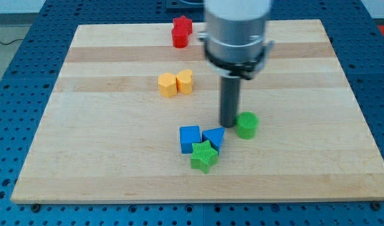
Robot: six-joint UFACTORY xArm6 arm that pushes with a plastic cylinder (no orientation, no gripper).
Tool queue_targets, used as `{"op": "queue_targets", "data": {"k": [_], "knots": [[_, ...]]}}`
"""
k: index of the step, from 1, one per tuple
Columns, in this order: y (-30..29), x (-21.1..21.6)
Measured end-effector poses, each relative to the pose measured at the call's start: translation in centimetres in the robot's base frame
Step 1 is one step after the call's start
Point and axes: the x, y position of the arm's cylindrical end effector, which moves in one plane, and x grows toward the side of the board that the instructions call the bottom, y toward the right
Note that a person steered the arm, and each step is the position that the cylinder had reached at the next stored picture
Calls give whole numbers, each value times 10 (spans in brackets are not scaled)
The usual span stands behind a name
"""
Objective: Place the blue blocks vertically under the yellow blocks
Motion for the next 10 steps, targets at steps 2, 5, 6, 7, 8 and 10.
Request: {"op": "queue_targets", "data": {"k": [2,5,6,7,8,10], "knots": [[45,29],[13,68],[6,52],[2,43],[-27,43],[-141,51]]}}
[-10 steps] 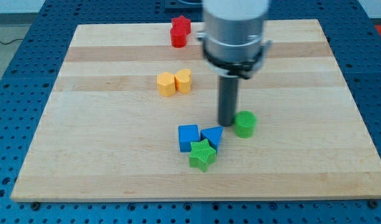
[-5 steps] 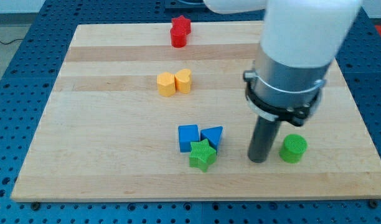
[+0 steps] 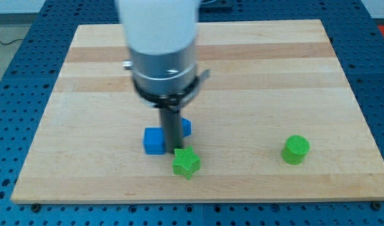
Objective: Place the blue blocks vertically under the yellow blocks
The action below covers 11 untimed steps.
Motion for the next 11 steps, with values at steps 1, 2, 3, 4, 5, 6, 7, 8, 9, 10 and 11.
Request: {"op": "queue_targets", "data": {"k": [1,2,3,4,5,6,7,8,9,10,11], "knots": [[-43,0],[-51,0],[-62,16],[-91,37],[-126,32],[-119,0],[-89,-18],[-54,-23],[-35,-23],[-35,-23],[-43,-20]]}}
